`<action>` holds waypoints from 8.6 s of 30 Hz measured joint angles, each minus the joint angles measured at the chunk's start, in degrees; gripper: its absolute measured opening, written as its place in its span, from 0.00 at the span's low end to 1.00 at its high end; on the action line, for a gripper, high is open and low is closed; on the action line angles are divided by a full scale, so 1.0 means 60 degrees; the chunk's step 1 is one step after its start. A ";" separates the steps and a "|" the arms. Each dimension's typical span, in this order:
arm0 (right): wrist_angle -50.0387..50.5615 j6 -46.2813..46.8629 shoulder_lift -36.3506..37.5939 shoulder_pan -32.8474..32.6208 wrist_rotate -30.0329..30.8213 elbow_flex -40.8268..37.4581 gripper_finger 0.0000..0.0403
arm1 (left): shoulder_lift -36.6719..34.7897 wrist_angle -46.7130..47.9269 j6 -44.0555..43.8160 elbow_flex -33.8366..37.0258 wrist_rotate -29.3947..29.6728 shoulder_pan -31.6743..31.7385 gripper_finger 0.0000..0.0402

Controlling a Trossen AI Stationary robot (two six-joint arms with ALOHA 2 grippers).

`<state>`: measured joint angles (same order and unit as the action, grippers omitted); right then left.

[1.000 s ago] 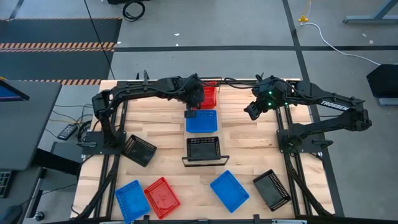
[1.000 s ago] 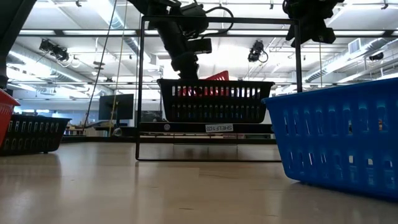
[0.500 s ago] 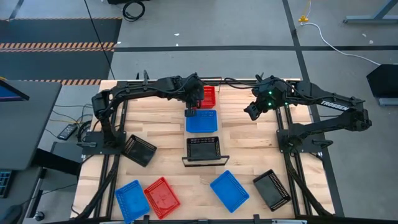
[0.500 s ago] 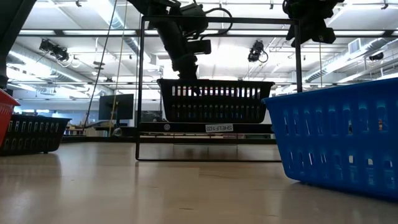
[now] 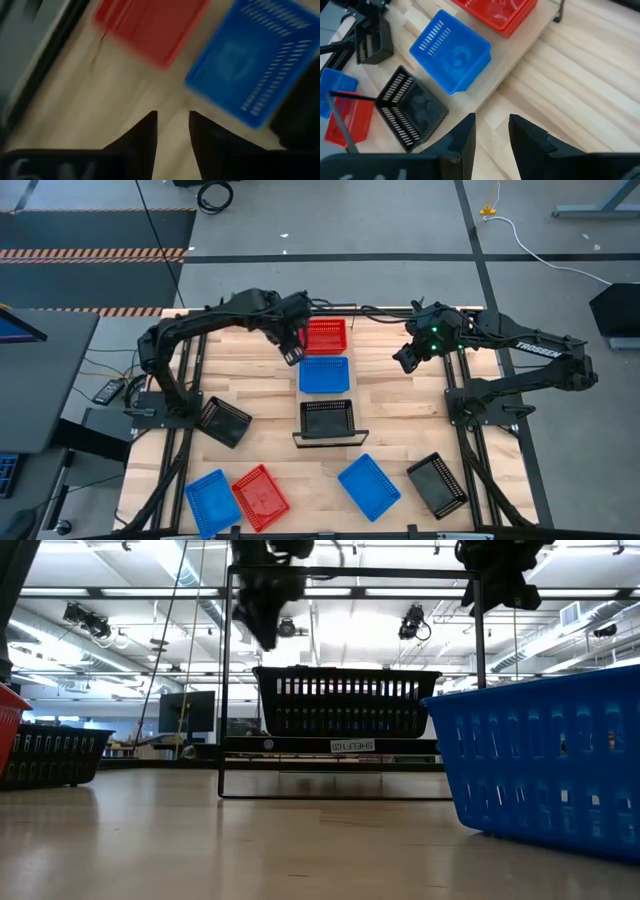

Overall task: Stack baskets on shelf by color
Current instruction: Stack the left black bin on the black bin on the shelf, then stack the black bin on the black bins on the shelf

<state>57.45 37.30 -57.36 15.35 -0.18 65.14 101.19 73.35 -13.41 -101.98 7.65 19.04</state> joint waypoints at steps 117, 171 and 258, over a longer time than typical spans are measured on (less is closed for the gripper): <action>0.2608 -0.2094 0.1624 0.0354 -0.1160 -0.0004 0.30 | -0.3666 -0.1876 -2.0103 0.9196 -0.1782 -0.4582 0.57; 0.1260 0.0866 0.1529 0.0350 0.0601 -0.0004 0.30 | -0.2120 -0.3214 0.0909 0.2917 -0.3827 -0.3349 0.00; 0.2548 0.5715 0.0196 -0.3219 -0.2241 -0.1117 0.43 | -0.2268 -0.0960 0.1927 -0.0254 -0.2520 -0.0190 0.37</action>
<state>72.74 71.59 -56.19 -3.96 -13.63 58.44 87.58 67.59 -1.85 -103.50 -7.48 17.90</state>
